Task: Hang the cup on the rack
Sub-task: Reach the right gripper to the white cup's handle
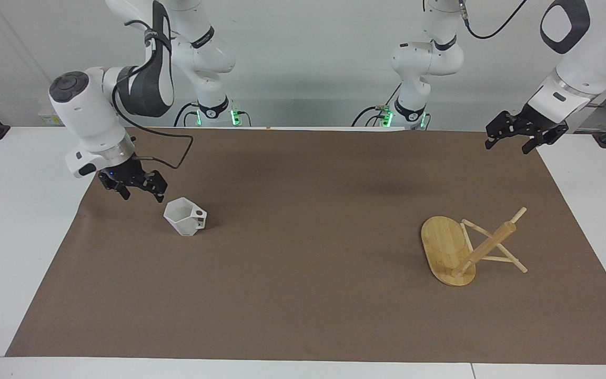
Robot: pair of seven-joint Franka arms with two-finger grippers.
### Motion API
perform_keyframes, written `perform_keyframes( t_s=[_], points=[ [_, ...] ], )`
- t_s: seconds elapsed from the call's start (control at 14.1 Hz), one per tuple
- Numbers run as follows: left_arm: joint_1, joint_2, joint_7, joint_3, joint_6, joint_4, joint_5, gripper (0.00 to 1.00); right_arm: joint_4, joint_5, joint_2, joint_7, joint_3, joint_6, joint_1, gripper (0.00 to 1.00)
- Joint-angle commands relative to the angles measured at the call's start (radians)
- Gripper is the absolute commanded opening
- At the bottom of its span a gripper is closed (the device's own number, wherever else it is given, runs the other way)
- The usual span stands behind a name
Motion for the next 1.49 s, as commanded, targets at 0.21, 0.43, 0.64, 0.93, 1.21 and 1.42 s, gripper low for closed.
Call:
perform_keyframes(
  t_s=[0.21, 0.43, 0.64, 0.93, 1.21, 1.42],
  points=[
    [0.007, -0.018, -0.007, -0.009, -0.01, -0.015, 0.021, 1.0, -0.095, -0.004, 0.024, 0.008, 0.001, 0.118, 0.018, 1.0],
    [0.007, -0.018, -0.007, -0.009, -0.01, -0.015, 0.021, 1.0, -0.132, -0.003, 0.012, 0.004, 0.001, 0.115, 0.018, 1.0],
    [0.007, -0.018, -0.007, -0.009, -0.01, -0.015, 0.021, 1.0, -0.15, -0.004, 0.007, -0.009, 0.001, 0.115, 0.007, 1.0],
    [0.007, -0.018, -0.007, -0.009, -0.01, -0.015, 0.021, 1.0, -0.173, -0.004, -0.003, -0.024, 0.001, 0.116, -0.02, 1.0],
    [0.007, -0.018, -0.007, -0.009, -0.01, -0.015, 0.021, 1.0, -0.173, -0.004, 0.009, -0.013, 0.001, 0.119, -0.034, 1.0],
    [0.007, -0.018, -0.007, -0.009, -0.01, -0.014, 0.021, 1.0, -0.17, -0.004, 0.01, -0.006, 0.001, 0.119, -0.02, 1.0]
  ],
)
